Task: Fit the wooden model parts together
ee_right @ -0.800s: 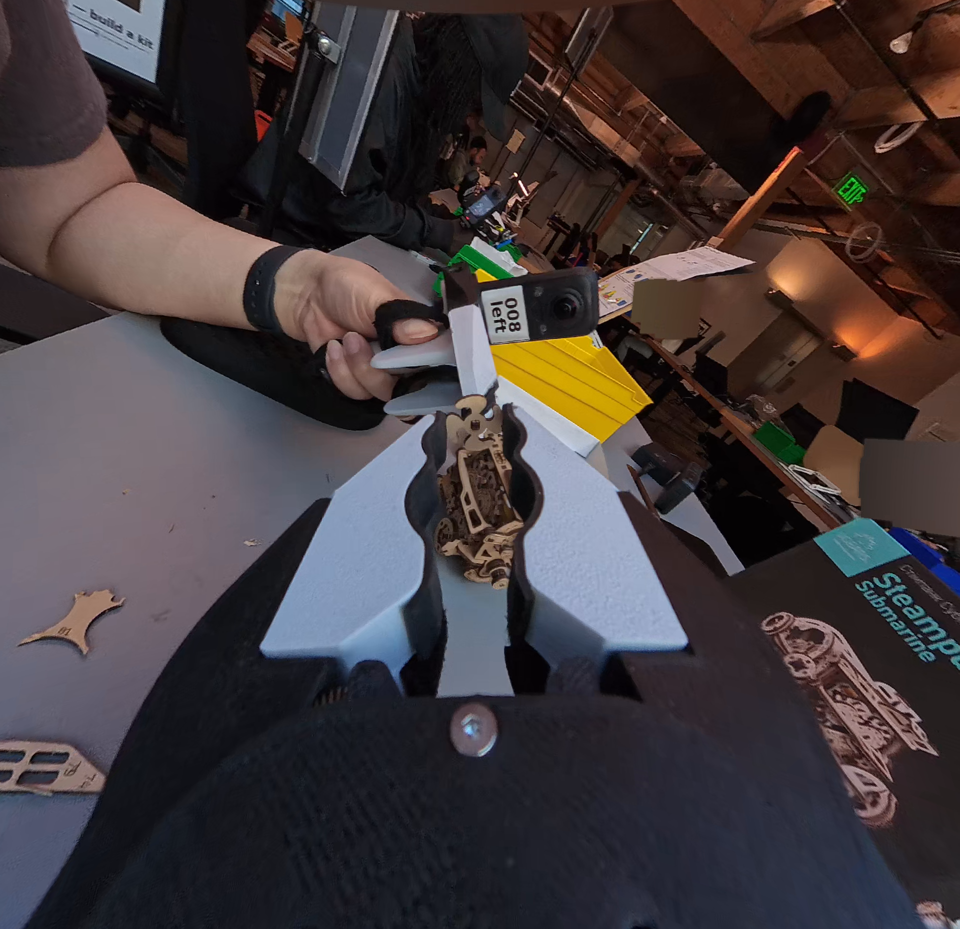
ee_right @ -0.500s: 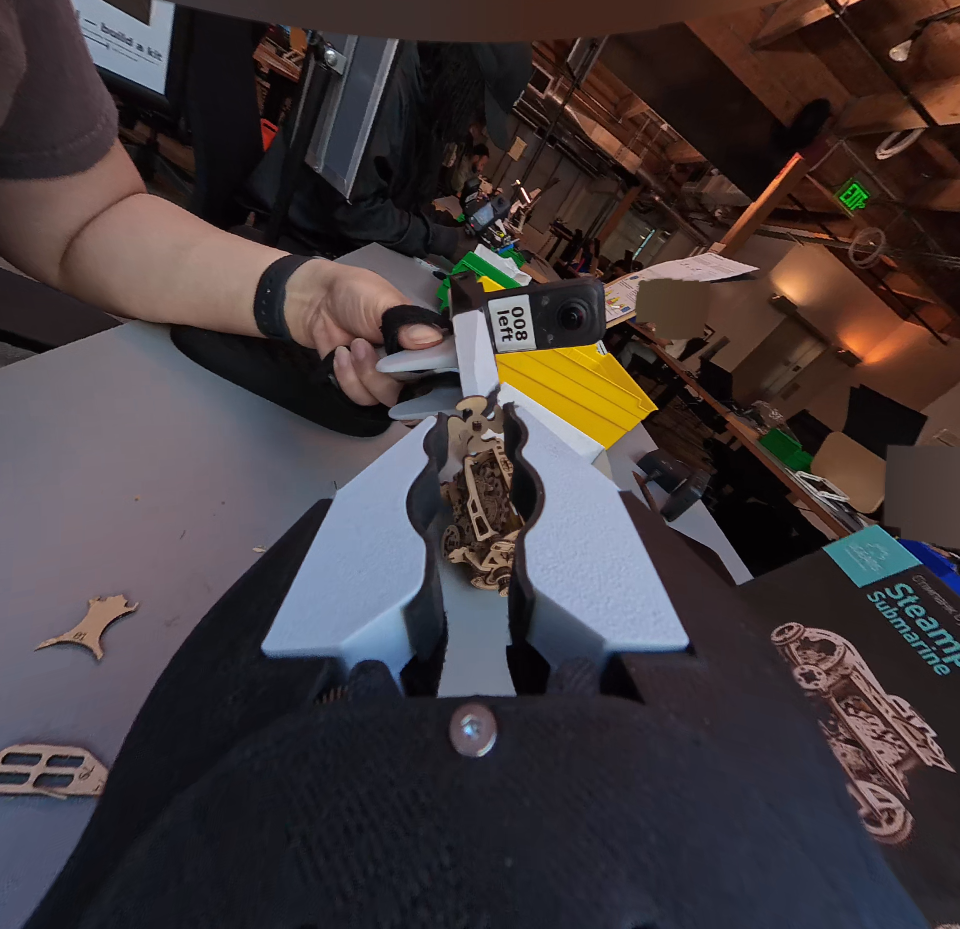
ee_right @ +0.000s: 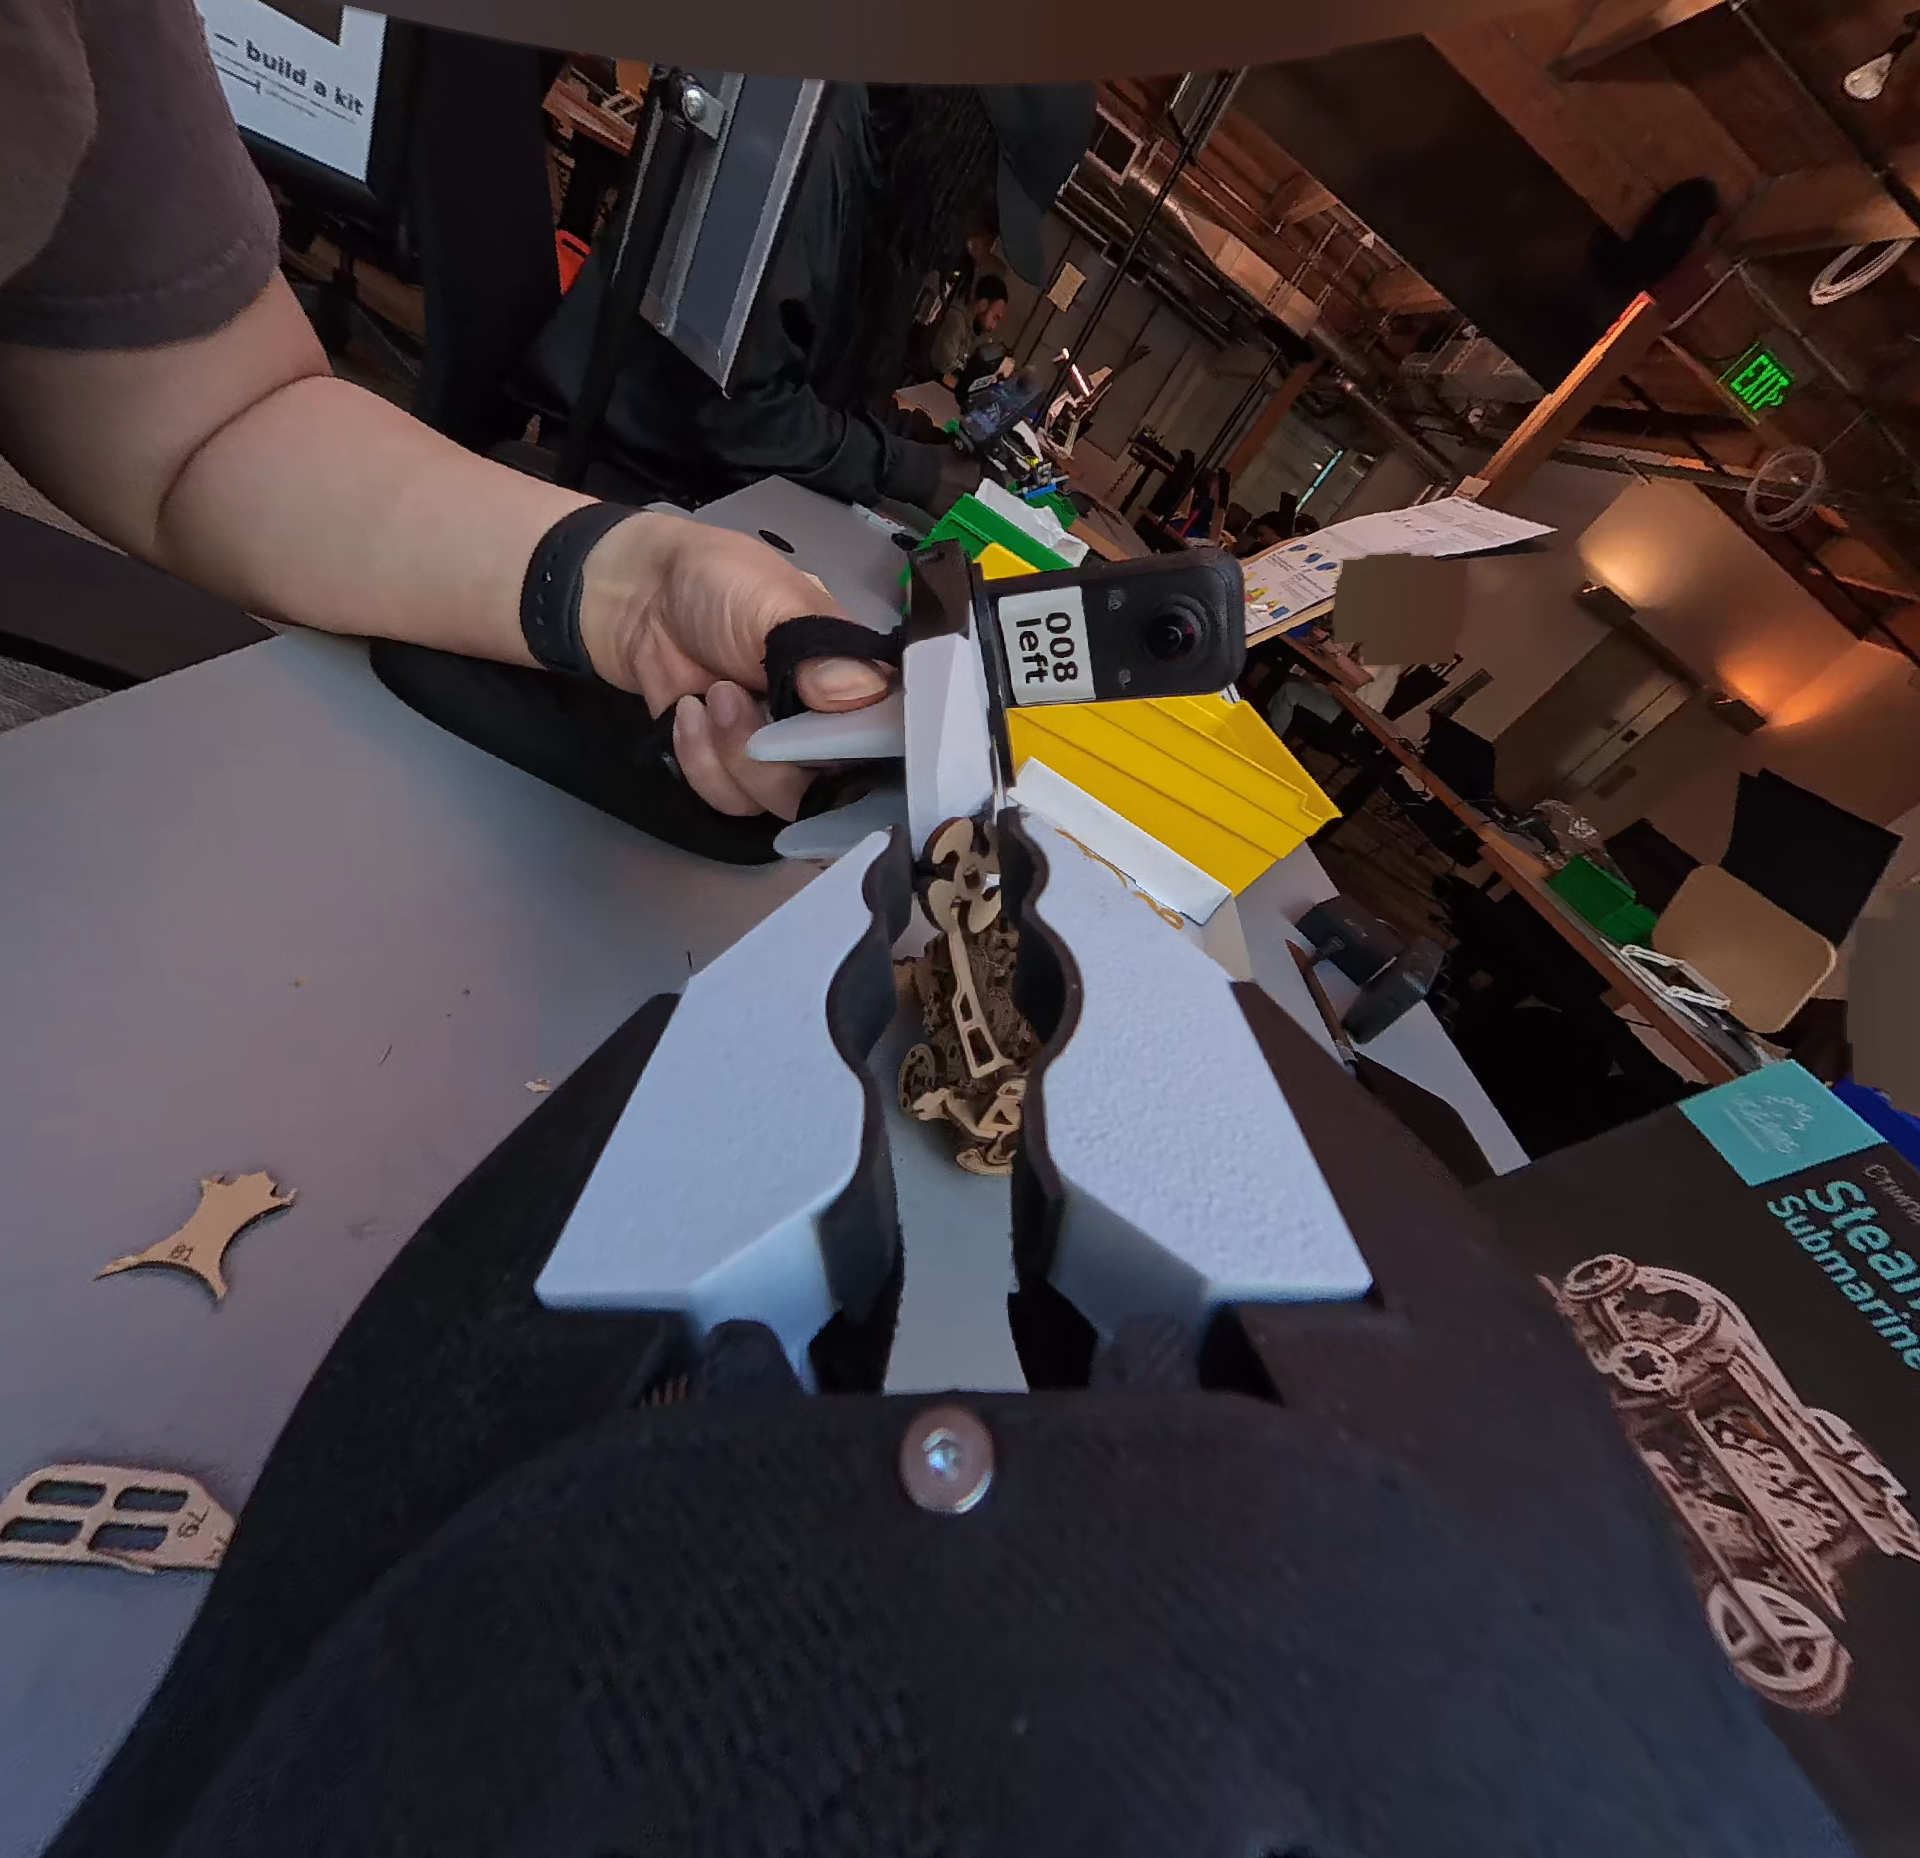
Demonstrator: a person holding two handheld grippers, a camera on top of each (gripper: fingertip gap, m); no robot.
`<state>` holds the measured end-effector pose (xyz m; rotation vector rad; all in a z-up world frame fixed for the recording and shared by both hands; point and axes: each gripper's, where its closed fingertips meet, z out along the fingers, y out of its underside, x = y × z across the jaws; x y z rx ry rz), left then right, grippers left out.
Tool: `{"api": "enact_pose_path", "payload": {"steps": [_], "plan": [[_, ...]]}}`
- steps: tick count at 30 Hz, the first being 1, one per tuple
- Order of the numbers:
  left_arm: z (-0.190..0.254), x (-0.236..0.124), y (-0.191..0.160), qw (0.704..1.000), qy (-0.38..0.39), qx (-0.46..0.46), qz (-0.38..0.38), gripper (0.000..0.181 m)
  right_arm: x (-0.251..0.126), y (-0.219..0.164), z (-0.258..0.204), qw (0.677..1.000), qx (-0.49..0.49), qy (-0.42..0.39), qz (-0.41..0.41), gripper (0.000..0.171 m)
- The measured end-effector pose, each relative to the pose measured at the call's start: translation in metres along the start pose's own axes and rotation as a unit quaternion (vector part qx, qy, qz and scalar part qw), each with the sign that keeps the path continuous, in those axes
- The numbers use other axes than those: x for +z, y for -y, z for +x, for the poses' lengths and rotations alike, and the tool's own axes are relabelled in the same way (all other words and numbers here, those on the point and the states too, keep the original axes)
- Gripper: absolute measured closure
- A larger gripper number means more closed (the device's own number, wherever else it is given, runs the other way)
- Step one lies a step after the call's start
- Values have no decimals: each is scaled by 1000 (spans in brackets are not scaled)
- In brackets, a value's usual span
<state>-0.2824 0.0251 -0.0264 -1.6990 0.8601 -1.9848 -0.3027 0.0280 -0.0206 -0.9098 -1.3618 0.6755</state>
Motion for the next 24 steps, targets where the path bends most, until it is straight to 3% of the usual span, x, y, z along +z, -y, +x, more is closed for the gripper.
{"api": "enact_pose_path", "payload": {"steps": [1,12,24], "plan": [[-1,-1,1,1000,-1,-3,2,181,0,0,1,1000,-6,-3,-5,155],[-5,-11,13,999,14,-1,32,181,-7,-3,13,1000,12,-18,0,154],[-19,-11,17,997,43,-12,64,181,-1,-18,21,994,-34,-85,-59,163]]}}
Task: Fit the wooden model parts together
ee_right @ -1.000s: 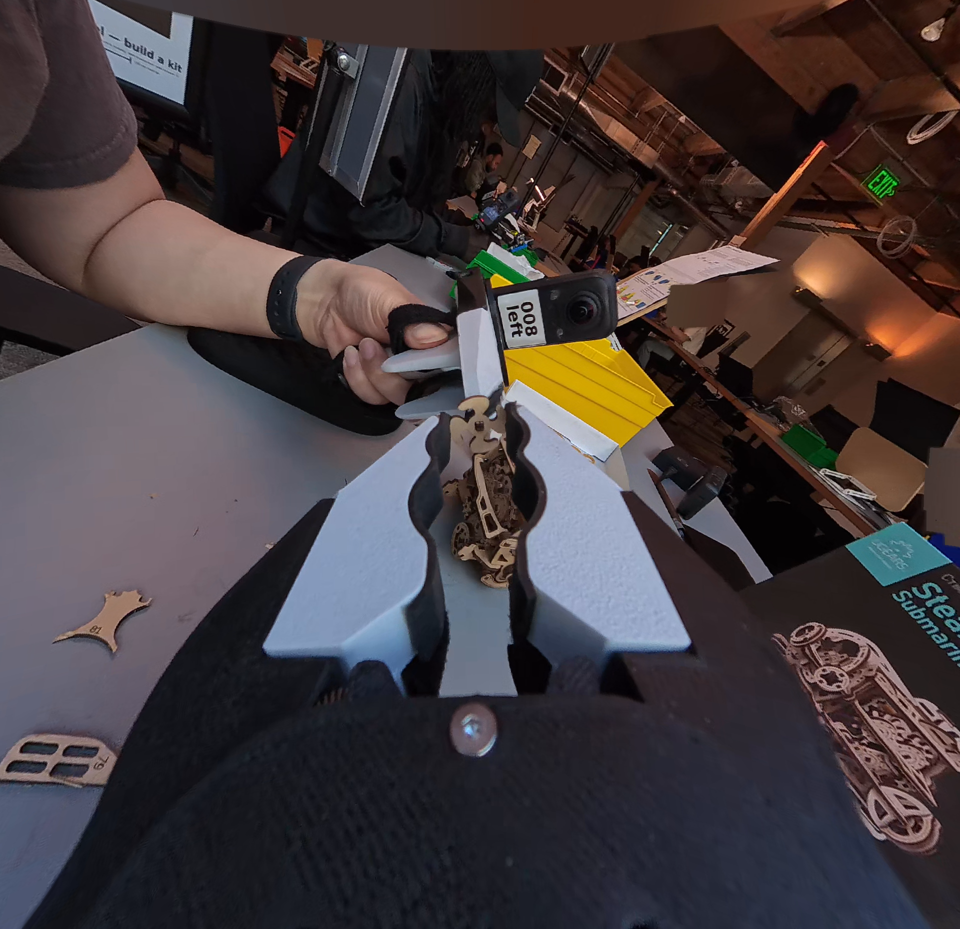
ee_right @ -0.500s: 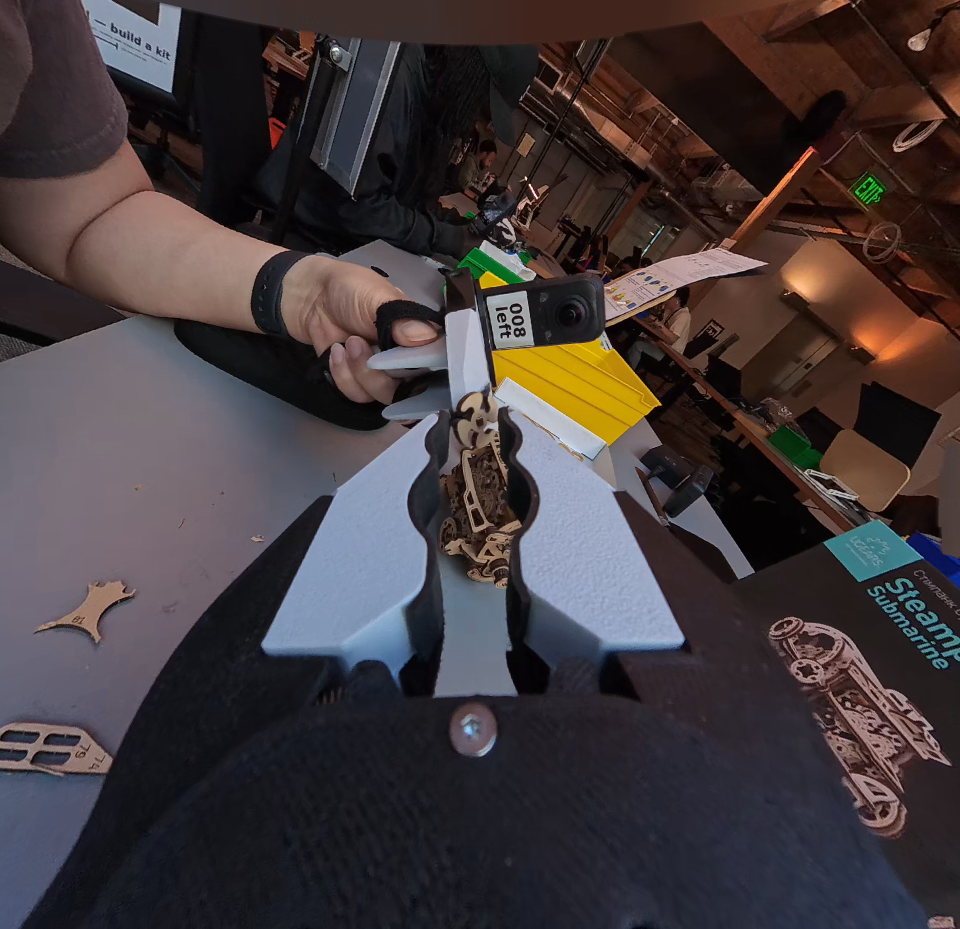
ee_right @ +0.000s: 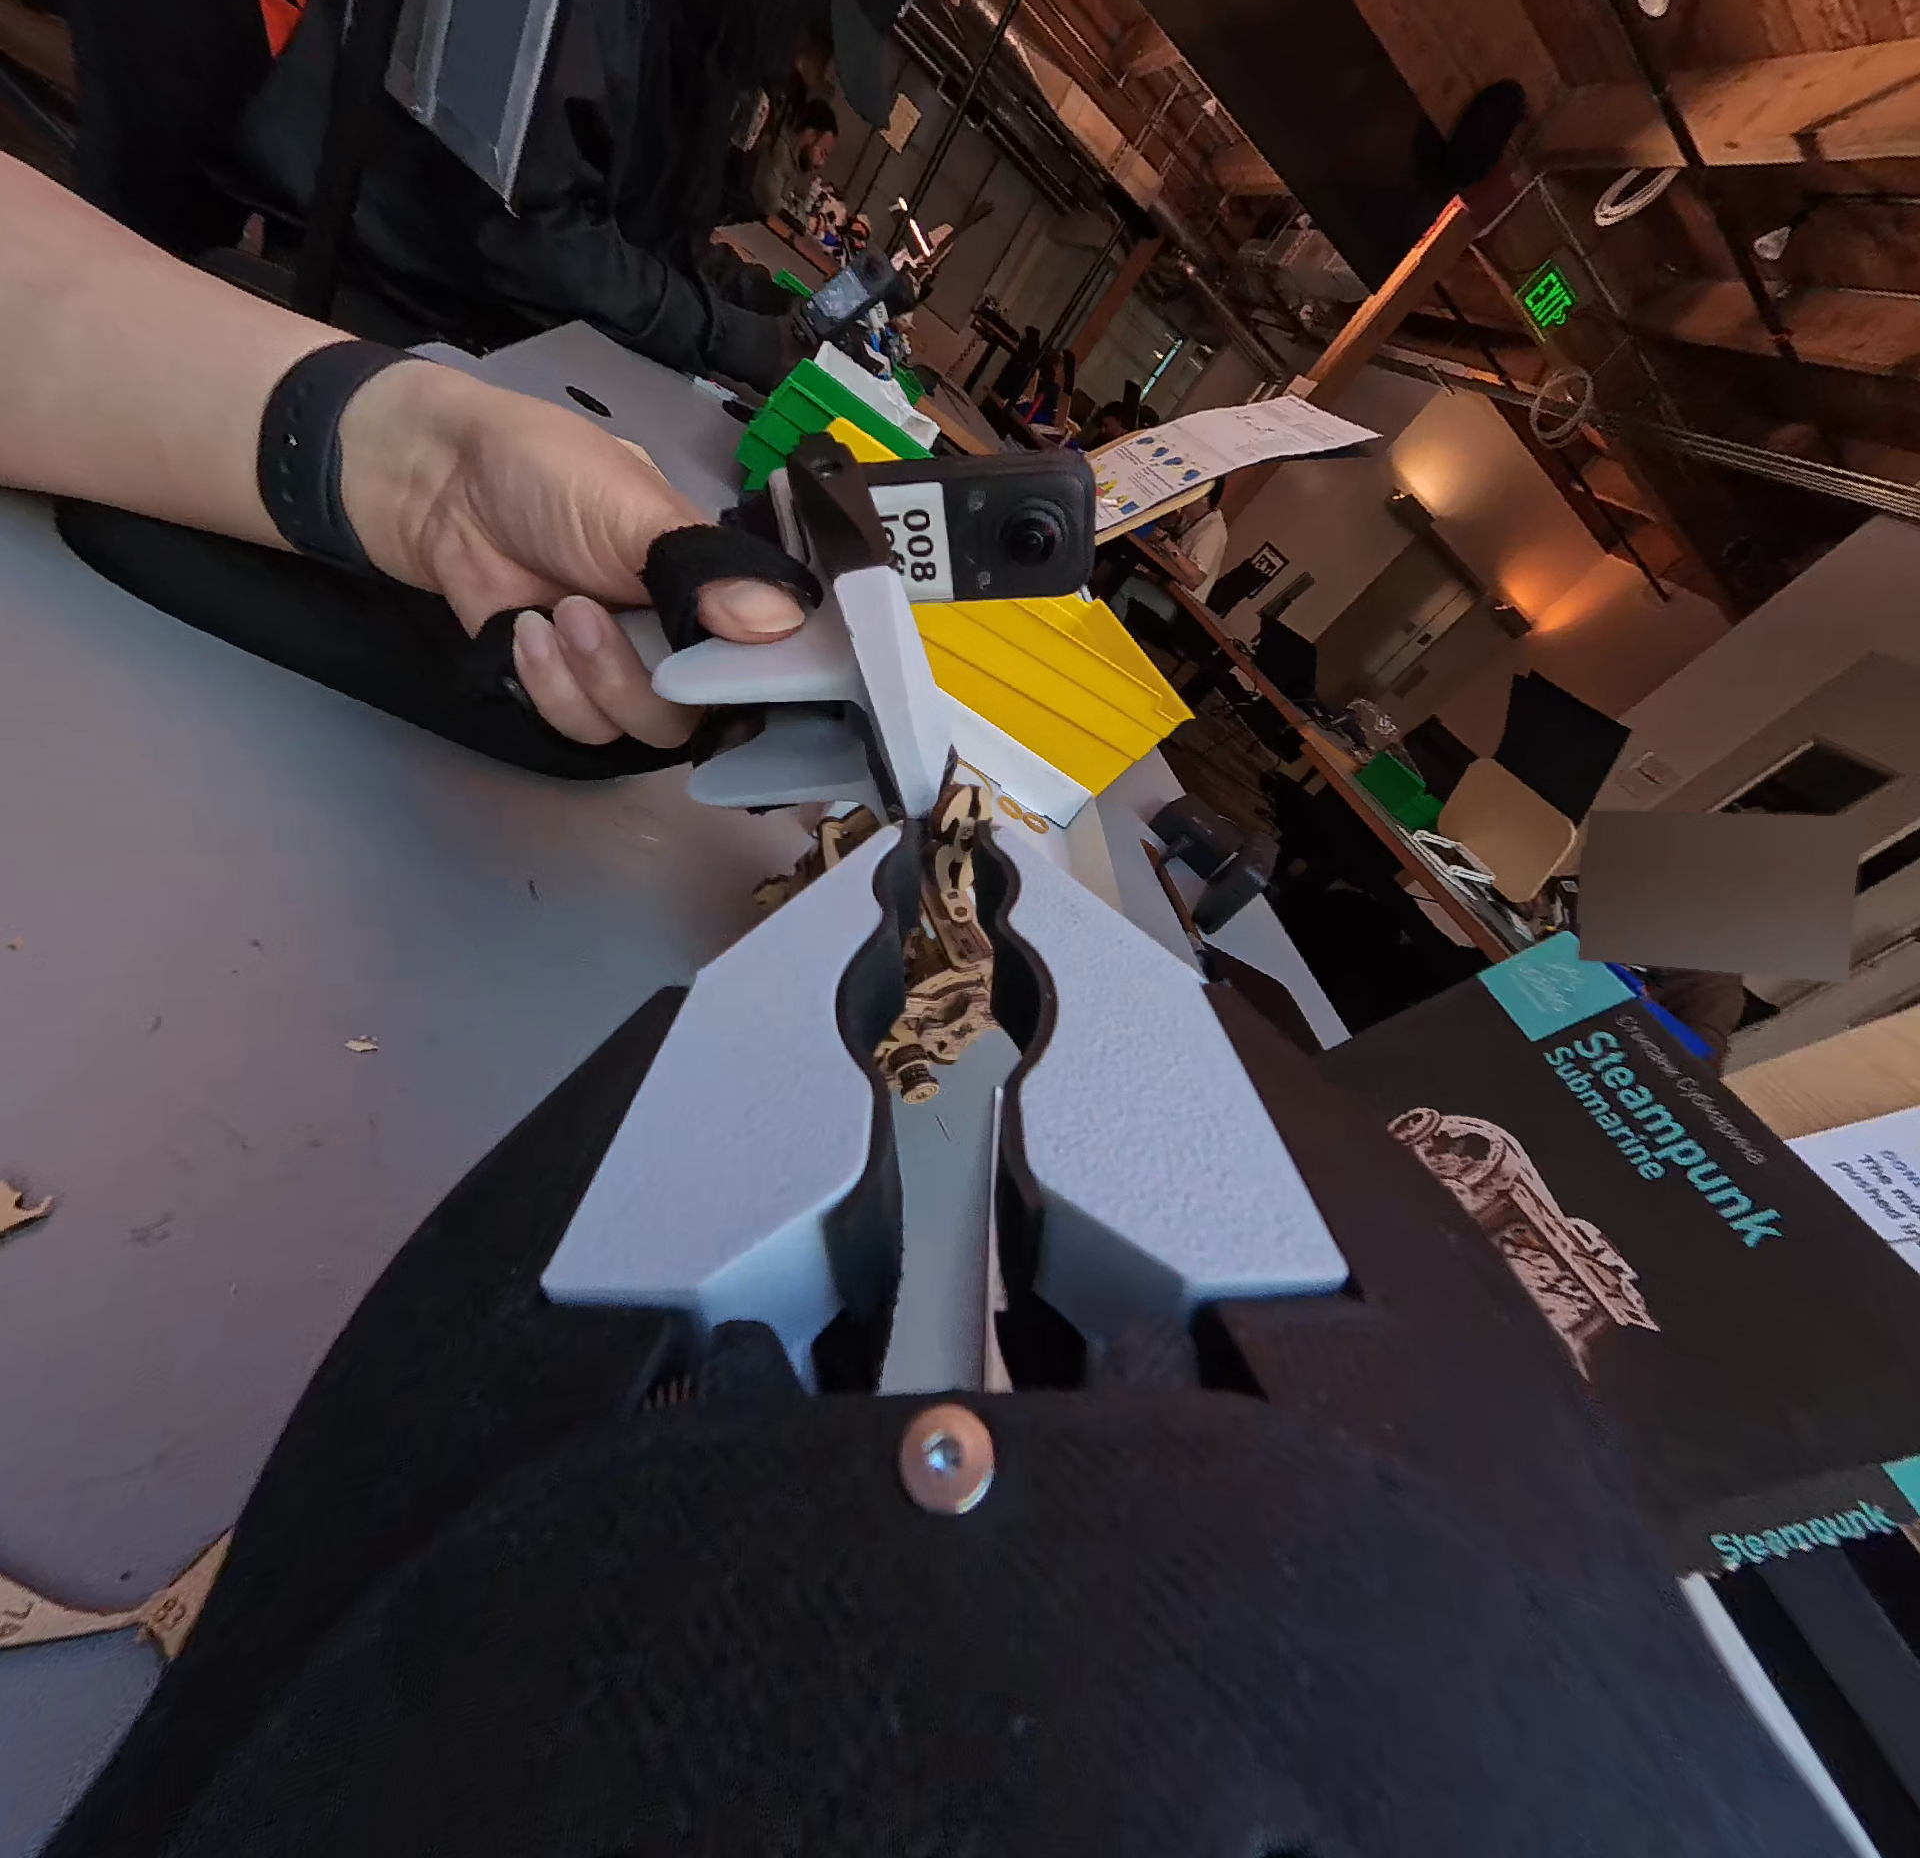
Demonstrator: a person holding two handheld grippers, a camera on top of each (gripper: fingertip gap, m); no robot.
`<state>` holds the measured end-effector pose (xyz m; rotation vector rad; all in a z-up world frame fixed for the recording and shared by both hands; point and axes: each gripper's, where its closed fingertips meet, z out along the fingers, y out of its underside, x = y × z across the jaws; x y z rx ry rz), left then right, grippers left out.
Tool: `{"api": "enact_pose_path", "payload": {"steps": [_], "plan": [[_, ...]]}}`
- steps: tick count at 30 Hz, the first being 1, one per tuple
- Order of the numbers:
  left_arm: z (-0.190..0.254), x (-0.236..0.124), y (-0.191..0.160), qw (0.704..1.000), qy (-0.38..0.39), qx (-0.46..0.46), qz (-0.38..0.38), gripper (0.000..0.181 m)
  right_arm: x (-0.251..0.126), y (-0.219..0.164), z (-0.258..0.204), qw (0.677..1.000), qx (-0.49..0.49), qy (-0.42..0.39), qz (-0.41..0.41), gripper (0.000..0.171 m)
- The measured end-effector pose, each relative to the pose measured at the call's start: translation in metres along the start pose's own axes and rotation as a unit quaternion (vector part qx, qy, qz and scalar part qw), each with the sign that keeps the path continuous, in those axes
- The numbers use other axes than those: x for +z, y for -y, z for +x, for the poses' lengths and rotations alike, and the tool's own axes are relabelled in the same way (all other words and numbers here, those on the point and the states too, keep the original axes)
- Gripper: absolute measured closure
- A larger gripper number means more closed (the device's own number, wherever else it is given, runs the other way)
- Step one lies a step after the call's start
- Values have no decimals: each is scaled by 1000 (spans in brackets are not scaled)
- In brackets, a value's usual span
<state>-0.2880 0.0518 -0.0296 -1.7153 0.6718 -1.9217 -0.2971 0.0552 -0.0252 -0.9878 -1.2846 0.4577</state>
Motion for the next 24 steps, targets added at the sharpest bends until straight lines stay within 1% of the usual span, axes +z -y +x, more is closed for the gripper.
{"api": "enact_pose_path", "payload": {"steps": [3,11,18,24], "plan": [[-2,-1,3,1000,13,14,12,181,1,-2,3,999,-22,-24,-16,164],[-4,-2,8,999,29,27,30,181,4,-4,9,998,-24,-56,-35,167],[-4,0,7,999,30,31,29,181,4,-5,10,998,6,-48,-33,170],[-8,-4,11,997,53,49,32,180,2,-9,13,998,11,-51,-37,170]]}}
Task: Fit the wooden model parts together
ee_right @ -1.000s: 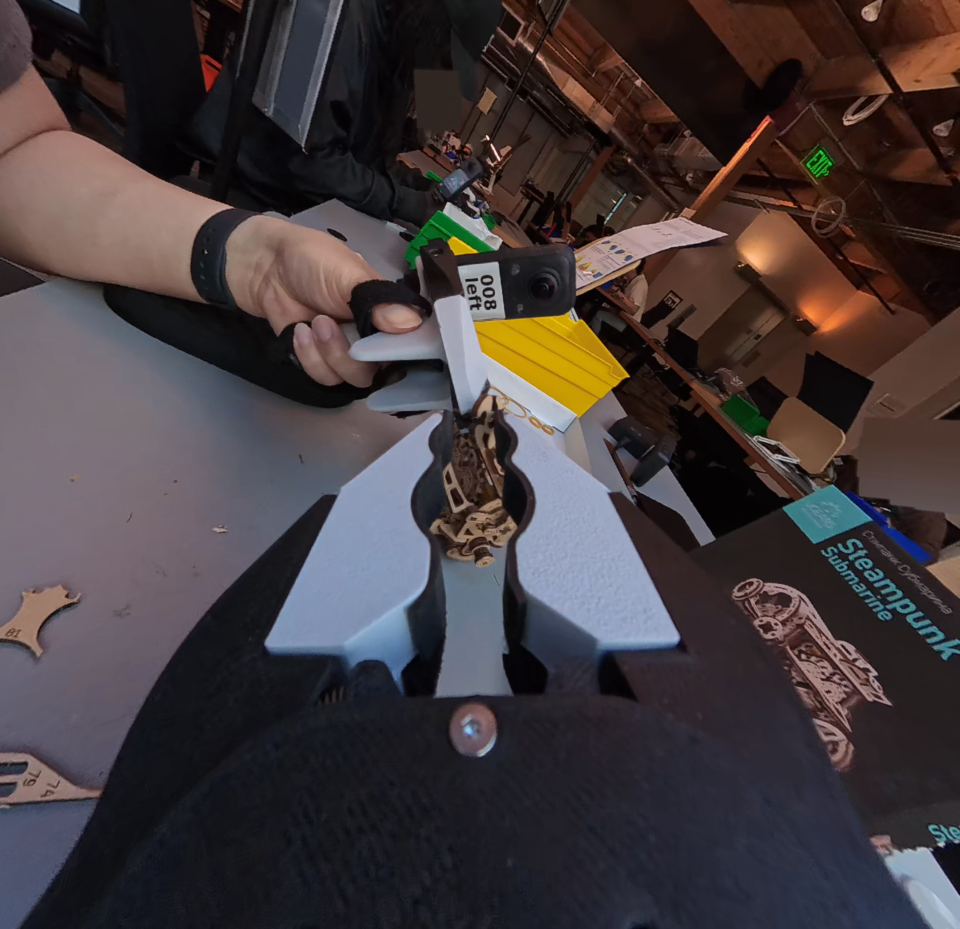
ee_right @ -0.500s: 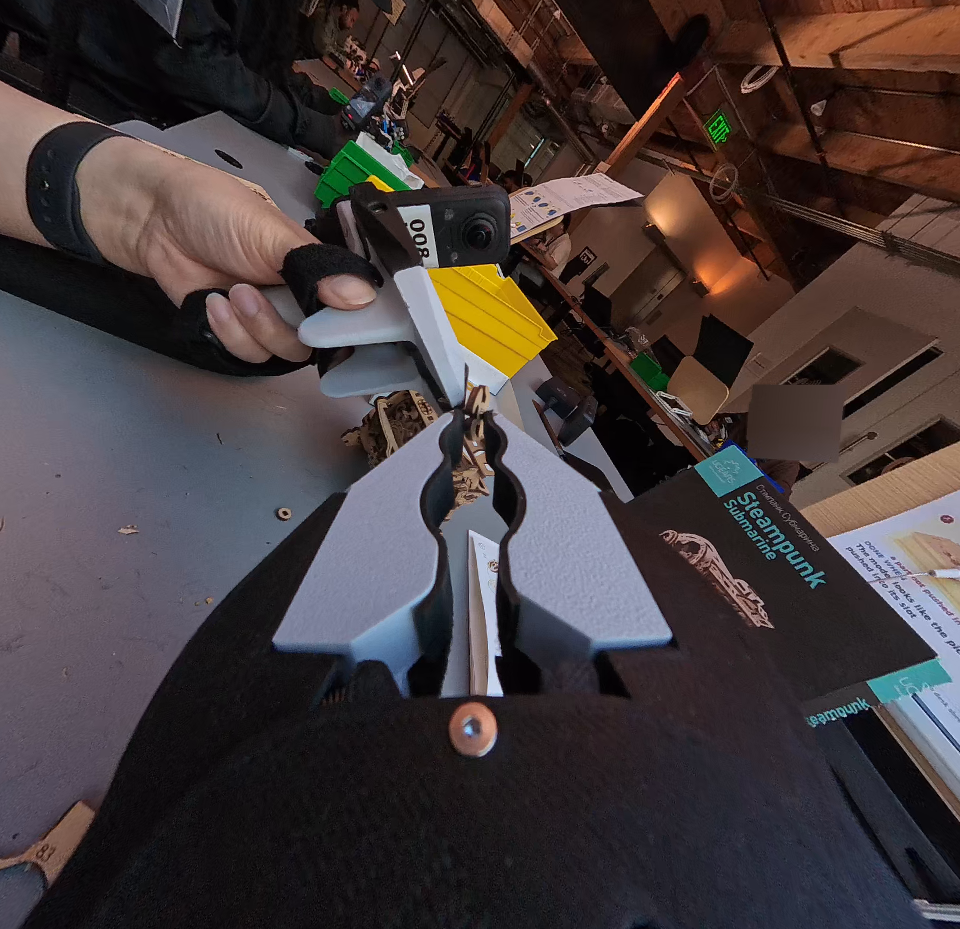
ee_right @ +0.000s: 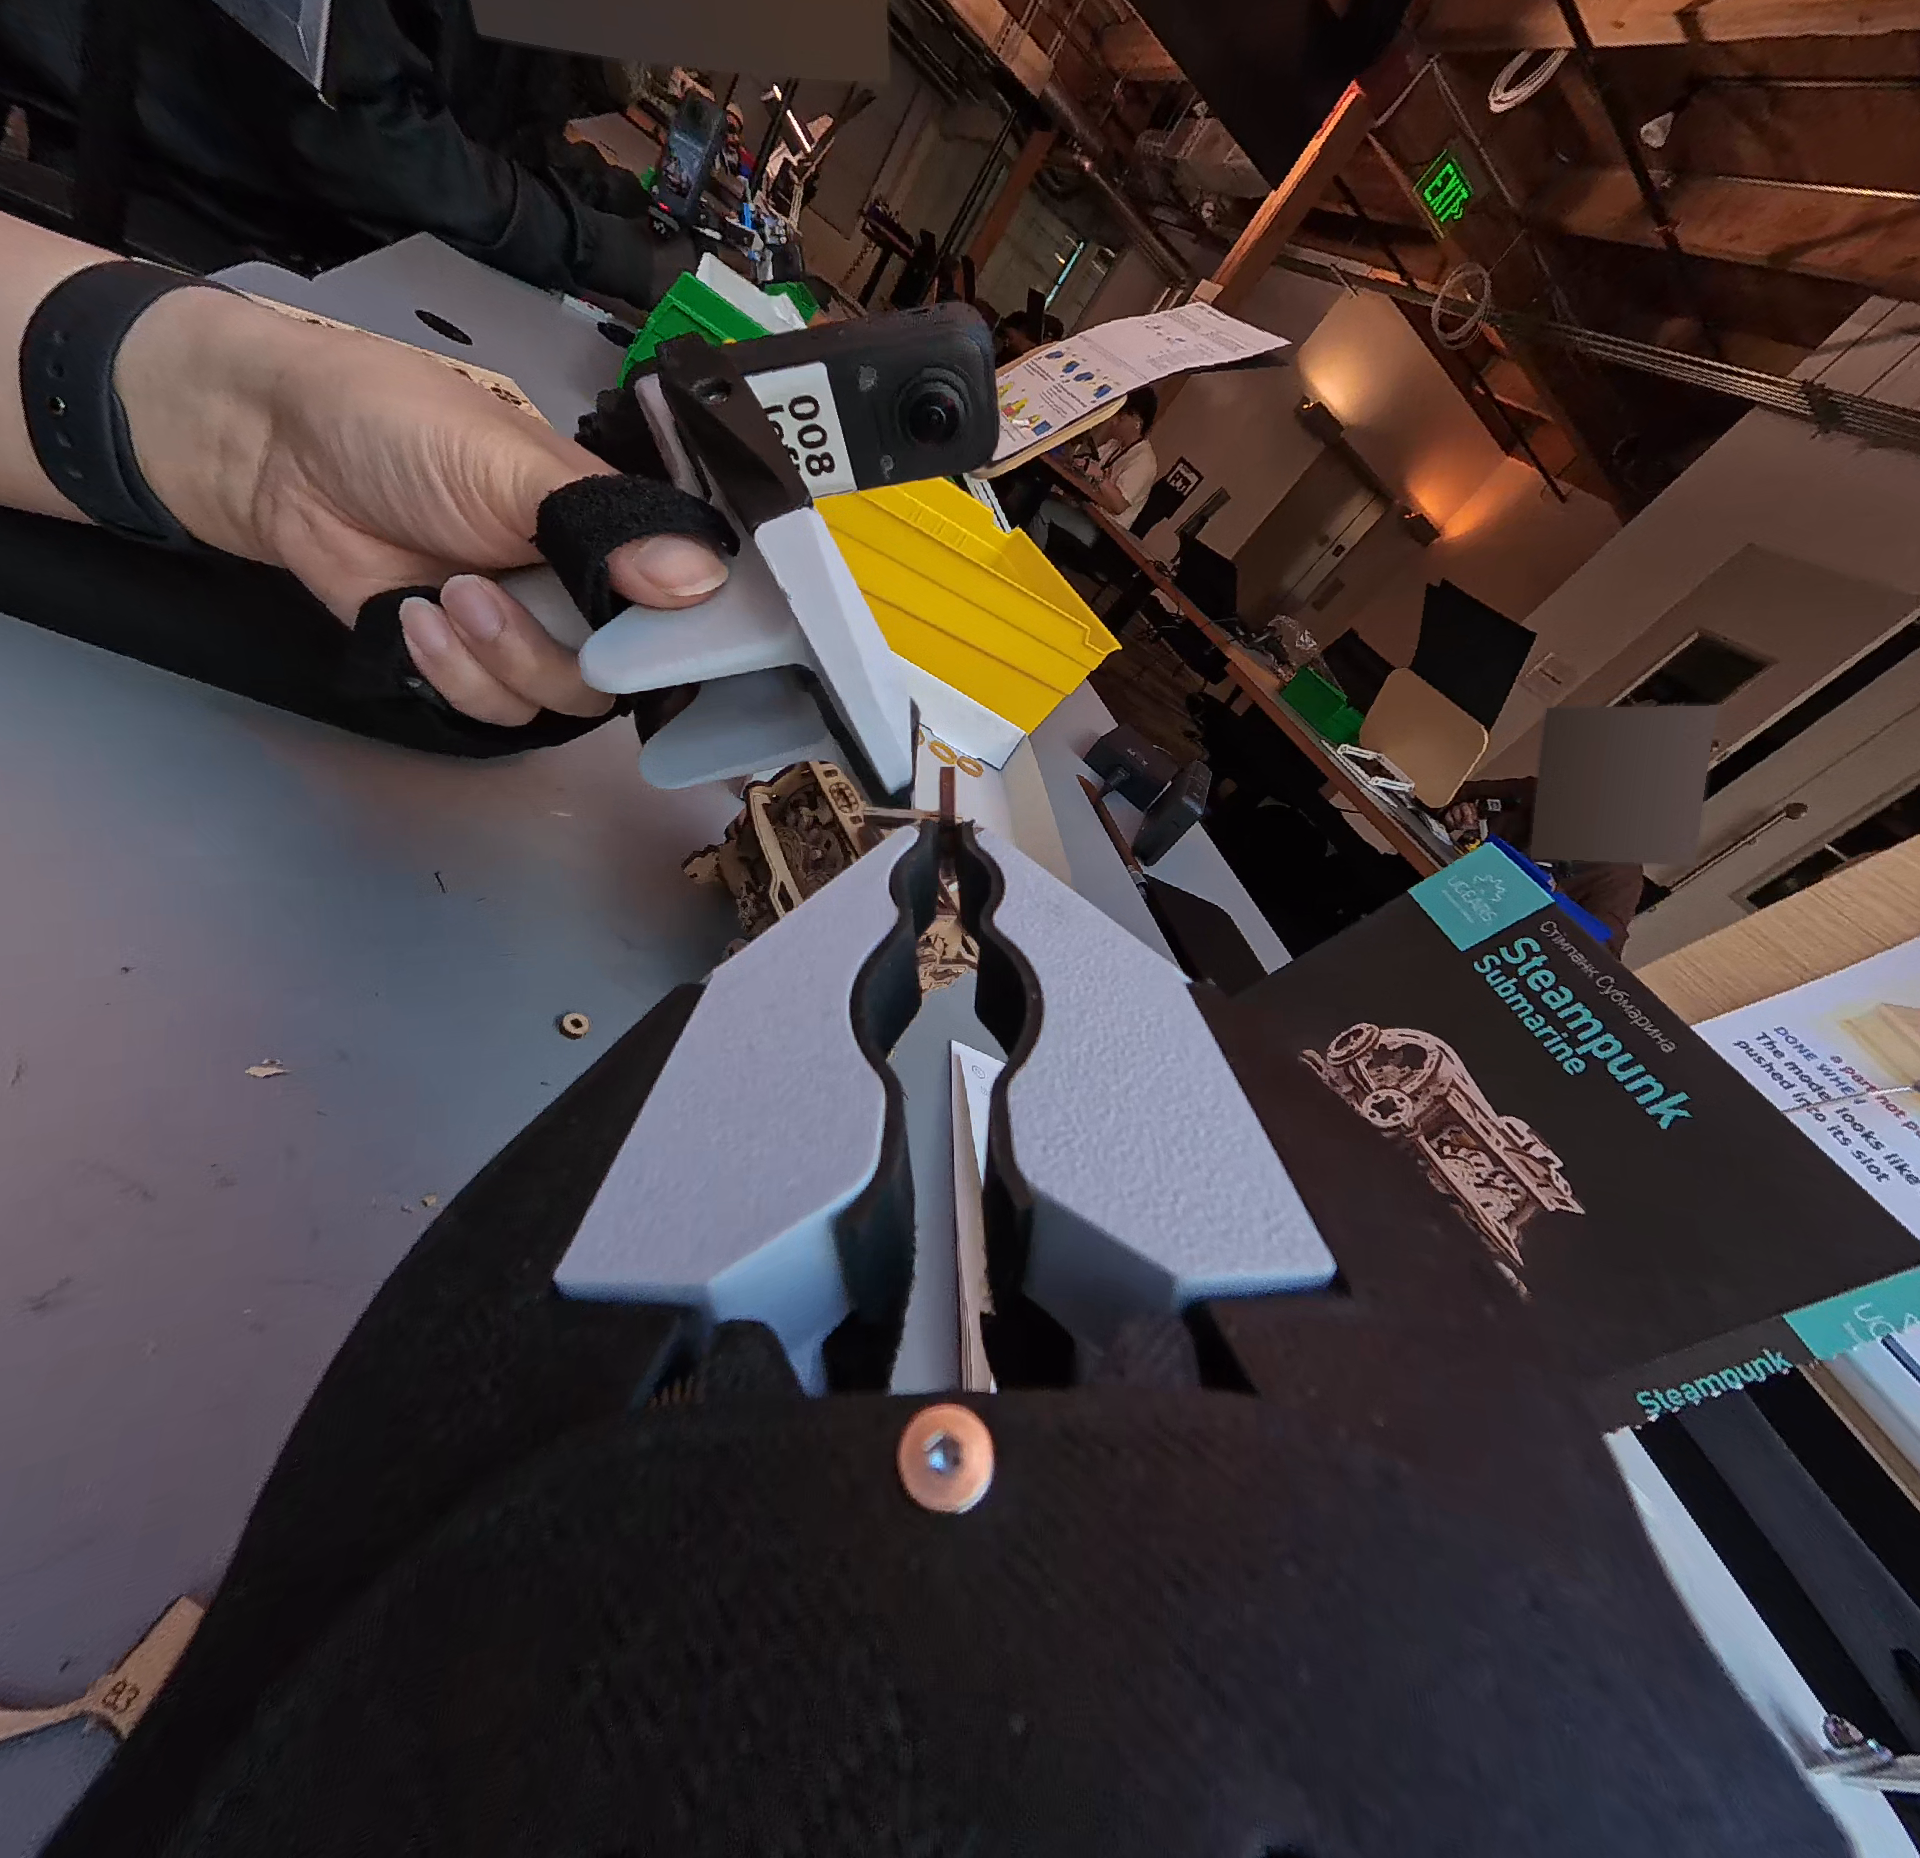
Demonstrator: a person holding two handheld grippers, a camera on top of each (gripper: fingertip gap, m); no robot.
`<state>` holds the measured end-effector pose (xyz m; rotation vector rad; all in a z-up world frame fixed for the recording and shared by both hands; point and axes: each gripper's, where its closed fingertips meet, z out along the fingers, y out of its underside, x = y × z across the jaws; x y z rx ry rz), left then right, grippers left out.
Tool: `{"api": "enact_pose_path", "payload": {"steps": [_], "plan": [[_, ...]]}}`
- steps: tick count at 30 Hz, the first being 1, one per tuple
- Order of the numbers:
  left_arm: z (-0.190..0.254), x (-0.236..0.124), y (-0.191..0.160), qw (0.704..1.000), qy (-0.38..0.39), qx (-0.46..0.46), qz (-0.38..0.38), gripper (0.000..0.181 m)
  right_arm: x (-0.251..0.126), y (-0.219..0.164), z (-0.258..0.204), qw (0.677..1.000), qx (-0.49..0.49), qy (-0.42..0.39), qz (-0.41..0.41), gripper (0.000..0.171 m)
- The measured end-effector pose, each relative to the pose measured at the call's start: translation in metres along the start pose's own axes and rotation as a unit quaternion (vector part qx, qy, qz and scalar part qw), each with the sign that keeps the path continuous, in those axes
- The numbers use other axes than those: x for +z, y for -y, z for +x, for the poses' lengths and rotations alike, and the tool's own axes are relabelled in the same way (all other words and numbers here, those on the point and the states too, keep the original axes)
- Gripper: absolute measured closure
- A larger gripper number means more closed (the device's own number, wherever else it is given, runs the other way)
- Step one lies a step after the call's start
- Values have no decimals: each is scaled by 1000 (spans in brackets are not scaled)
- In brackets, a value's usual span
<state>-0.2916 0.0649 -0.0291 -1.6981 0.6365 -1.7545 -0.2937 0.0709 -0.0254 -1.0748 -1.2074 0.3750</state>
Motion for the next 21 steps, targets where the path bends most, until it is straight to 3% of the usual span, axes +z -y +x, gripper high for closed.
{"api": "enact_pose_path", "payload": {"steps": [8,21], "plan": [[-10,-6,4,999,37,16,-6,167,-2,-7,1,999,-35,1,-6,170],[-13,-3,-5,999,37,0,-34,159,-5,-6,-17,968,-249,-3,2,170]]}}
